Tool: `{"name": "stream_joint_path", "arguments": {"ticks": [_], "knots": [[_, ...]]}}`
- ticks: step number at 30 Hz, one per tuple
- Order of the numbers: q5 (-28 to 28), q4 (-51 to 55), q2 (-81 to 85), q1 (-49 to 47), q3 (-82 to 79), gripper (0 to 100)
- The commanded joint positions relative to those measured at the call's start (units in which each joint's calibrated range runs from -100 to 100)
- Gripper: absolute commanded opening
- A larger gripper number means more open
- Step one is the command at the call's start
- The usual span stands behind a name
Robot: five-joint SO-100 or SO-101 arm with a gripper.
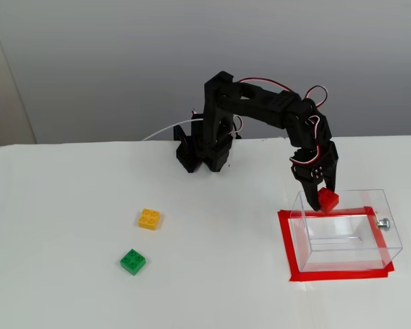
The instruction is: Pick the red lego brick and place it into the transparent box
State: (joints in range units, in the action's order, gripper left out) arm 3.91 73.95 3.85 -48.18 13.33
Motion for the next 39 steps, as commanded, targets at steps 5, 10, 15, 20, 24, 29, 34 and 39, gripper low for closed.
{"name": "stream_joint_path", "arguments": {"ticks": [5, 10, 15, 20, 24, 29, 34, 39], "knots": [[-0.05, -1.19, -4.82, -3.54, 6.47, 16], [-0.10, -6.67, -6.78, -4.94, 6.11, 16], [0.06, -9.98, -7.54, -6.27, 5.84, 16], [0.06, -10.59, -11.02, -6.79, 5.84, 16], [0.27, -11.37, -12.46, -6.79, 5.84, 16], [0.27, -12.07, -13.05, -6.71, 5.93, 16], [0.32, -11.98, -13.05, -7.23, 5.84, 17], [0.32, -11.72, -13.65, -7.90, 5.84, 17]]}}
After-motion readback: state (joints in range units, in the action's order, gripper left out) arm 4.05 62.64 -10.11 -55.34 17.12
